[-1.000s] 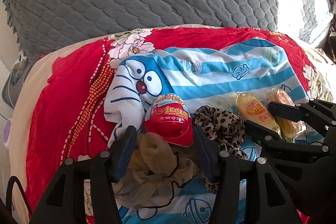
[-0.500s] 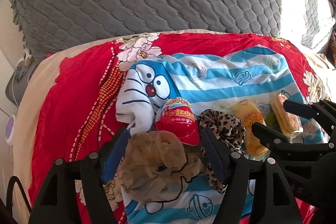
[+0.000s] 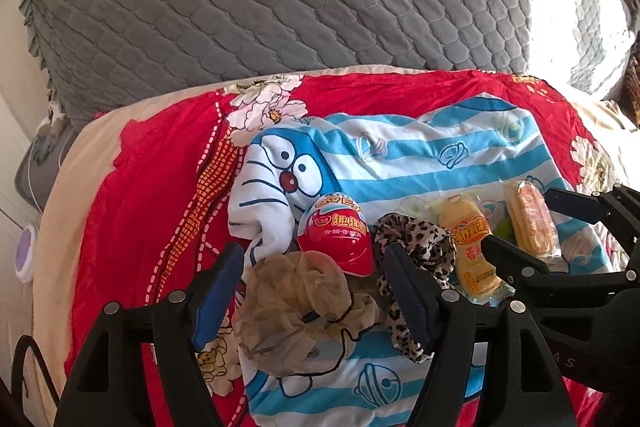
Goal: Organize objects
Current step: 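Open the left tool to release the egg while the right tool releases the bread pack, then raise both open tools up and away from the striped shirt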
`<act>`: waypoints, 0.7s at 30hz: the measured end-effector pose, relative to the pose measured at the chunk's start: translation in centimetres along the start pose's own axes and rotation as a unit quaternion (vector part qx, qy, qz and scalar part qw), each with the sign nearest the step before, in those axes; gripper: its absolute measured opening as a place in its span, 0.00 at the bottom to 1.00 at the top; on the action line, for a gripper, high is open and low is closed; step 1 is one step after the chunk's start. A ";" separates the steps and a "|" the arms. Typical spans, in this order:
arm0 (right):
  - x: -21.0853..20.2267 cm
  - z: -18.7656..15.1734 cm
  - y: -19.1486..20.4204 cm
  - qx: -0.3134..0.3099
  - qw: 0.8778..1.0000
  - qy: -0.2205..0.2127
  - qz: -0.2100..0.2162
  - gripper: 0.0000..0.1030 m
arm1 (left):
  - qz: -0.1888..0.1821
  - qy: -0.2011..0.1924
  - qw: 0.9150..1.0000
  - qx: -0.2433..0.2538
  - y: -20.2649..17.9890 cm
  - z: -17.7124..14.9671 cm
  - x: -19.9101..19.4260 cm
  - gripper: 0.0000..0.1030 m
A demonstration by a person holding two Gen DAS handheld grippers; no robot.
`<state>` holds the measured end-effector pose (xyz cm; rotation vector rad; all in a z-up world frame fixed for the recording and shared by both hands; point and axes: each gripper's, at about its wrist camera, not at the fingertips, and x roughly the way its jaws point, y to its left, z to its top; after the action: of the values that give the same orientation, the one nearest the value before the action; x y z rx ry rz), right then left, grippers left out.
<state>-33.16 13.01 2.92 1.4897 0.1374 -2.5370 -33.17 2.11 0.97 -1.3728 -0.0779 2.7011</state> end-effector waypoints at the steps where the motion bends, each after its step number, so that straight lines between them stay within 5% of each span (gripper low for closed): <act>1: -0.1 0.0 0.0 0.000 1.000 -0.001 -0.001 0.71 | 0.001 -0.001 1.000 0.001 0.0 0.0 -0.1 0.72; 21: -1.8 -0.6 -0.7 0.006 1.000 0.003 0.004 0.74 | 0.013 -0.013 1.000 0.001 0.2 0.1 -2.2 0.78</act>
<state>-31.89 14.04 4.21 1.5000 0.1158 -2.5310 -31.97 1.61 2.80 -1.3488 -0.0611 2.7389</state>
